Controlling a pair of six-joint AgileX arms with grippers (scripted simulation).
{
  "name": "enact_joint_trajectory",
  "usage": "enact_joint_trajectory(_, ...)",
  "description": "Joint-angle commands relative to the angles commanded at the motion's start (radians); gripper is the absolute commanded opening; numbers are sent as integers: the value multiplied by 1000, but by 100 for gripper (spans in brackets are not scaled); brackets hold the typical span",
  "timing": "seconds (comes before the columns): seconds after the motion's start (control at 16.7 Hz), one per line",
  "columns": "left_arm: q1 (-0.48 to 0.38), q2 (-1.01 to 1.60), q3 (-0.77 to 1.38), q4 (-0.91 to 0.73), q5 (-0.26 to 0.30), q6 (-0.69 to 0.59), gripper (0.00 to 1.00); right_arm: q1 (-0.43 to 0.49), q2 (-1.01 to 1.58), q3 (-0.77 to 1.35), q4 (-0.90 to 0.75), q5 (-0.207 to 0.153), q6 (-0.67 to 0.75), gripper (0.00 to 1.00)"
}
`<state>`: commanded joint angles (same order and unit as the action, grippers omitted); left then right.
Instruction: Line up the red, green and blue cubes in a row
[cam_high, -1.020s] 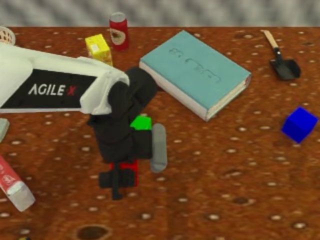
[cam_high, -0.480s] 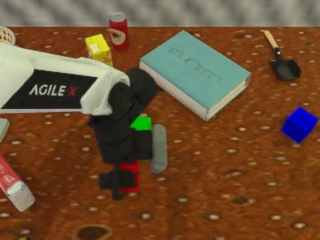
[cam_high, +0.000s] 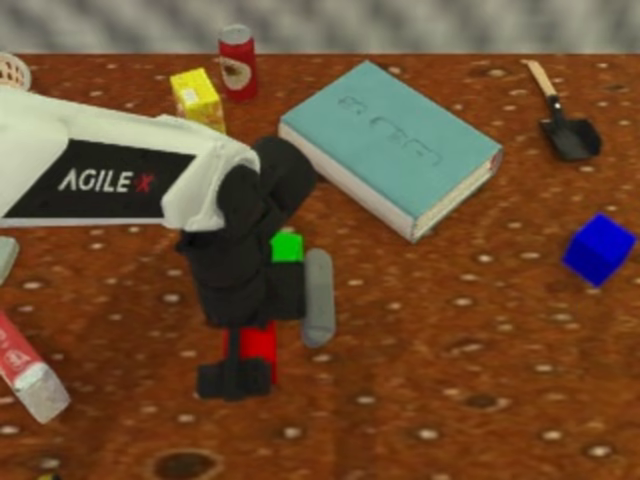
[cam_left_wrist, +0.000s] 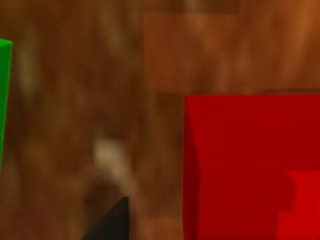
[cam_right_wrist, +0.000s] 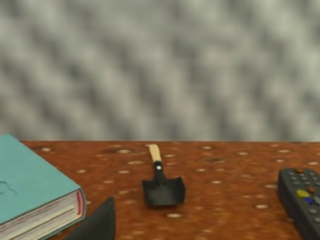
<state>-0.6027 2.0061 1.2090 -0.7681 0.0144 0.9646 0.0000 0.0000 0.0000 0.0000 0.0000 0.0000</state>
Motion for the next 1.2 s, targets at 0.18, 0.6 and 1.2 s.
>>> enact_joint_trajectory(0.18,0,0,0,0,0,0,100,0,0,0,0,0,0,100)
enact_joint_trajectory(0.6,13,-45,66,-112,0,-1,100,0,0,0,0,0,0,100)
enact_joint_trajectory(1.2,17,-102,152,-258,-1,-14,100,0,0,0,0,0,0,100)
